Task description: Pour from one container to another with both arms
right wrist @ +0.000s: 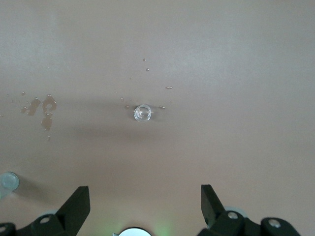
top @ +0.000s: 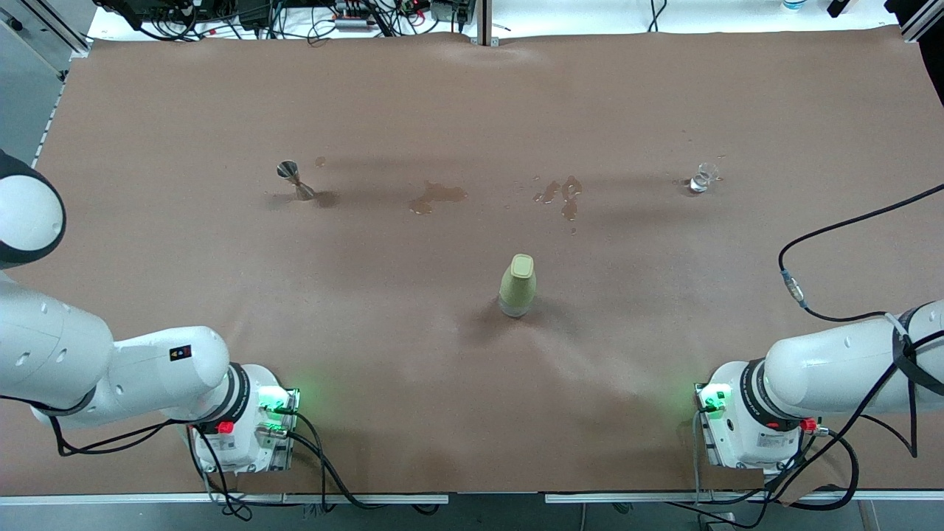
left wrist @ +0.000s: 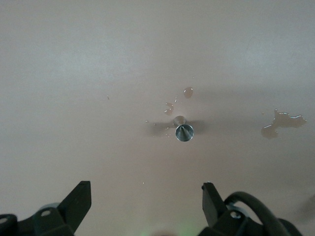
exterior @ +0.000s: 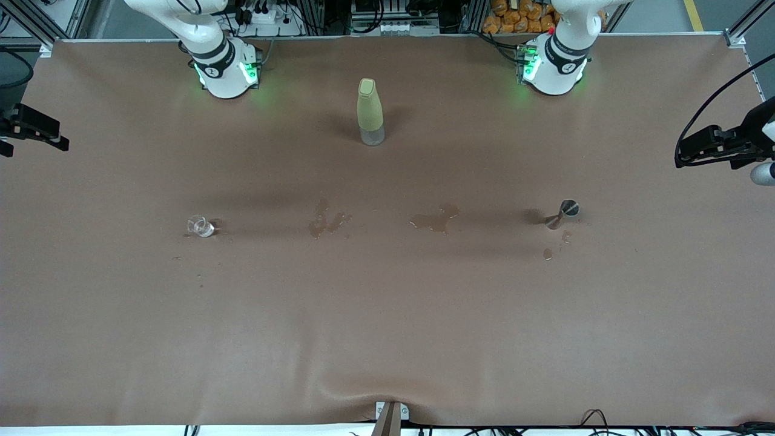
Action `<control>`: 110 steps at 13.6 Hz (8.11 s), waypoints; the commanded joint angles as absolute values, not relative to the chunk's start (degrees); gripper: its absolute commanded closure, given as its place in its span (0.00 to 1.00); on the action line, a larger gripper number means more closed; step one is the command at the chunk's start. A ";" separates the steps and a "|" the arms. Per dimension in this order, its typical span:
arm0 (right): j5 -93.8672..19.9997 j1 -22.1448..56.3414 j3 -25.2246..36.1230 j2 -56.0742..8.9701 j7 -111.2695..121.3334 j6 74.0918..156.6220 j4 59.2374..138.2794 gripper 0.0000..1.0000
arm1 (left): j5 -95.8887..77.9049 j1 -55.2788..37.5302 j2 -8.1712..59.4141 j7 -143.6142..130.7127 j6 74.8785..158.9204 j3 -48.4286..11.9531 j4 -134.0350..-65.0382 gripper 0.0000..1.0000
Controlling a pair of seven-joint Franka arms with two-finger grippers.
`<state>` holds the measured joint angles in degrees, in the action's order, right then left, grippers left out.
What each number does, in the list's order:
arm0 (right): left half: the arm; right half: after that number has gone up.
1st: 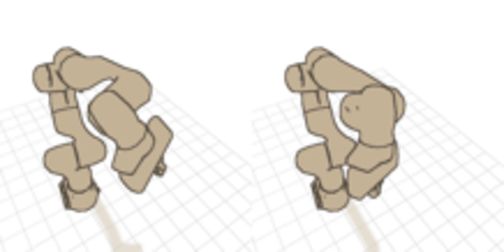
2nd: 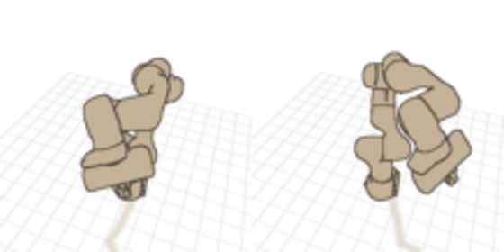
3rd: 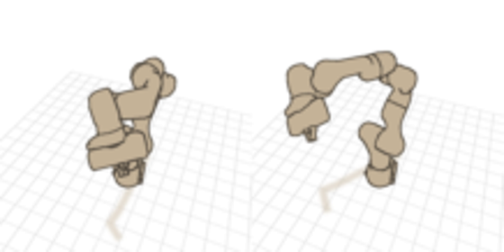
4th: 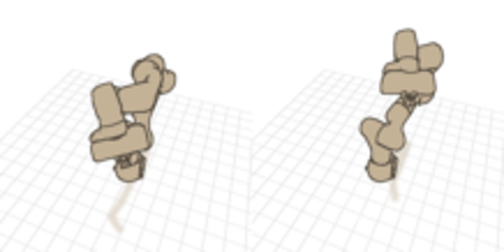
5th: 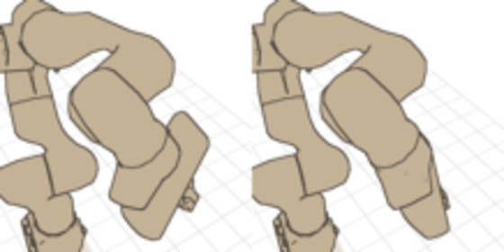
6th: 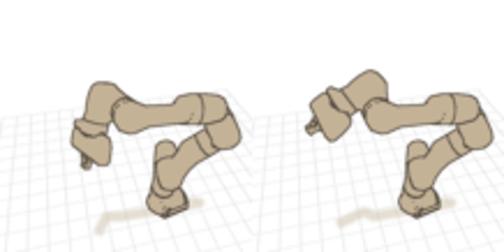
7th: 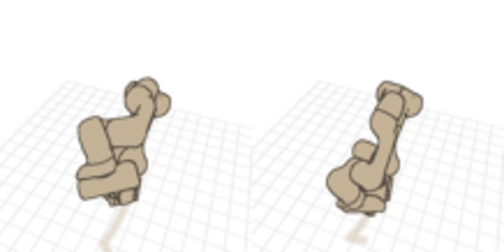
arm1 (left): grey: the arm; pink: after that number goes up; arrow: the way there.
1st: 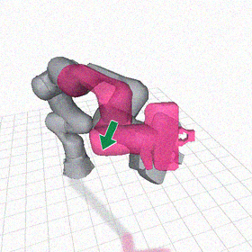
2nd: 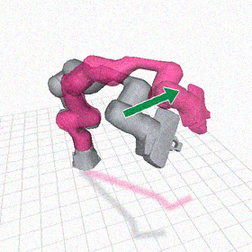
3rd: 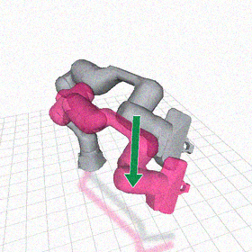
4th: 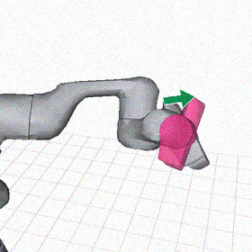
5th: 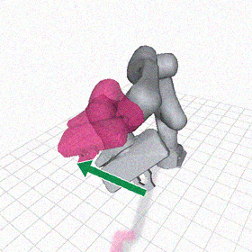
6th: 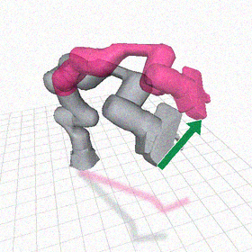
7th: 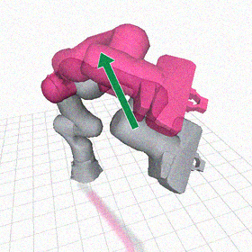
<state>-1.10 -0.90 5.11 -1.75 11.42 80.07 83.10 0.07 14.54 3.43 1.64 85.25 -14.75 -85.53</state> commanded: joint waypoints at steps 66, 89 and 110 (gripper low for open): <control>-72.15 -13.62 11.43 -44.12 177.36 101.43 115.49 0.00 | -51.32 37.18 39.11 142.73 101.33 -15.12 -114.69 0.32; -75.06 -12.30 10.81 -46.76 180.09 98.17 115.22 0.55 | -57.22 33.05 41.04 146.07 105.47 -15.12 -114.79 0.69; -73.74 -11.08 10.99 -41.06 159.45 77.09 112.50 1.00 | -66.08 22.52 40.78 135.26 106.17 -22.24 -102.93 1.00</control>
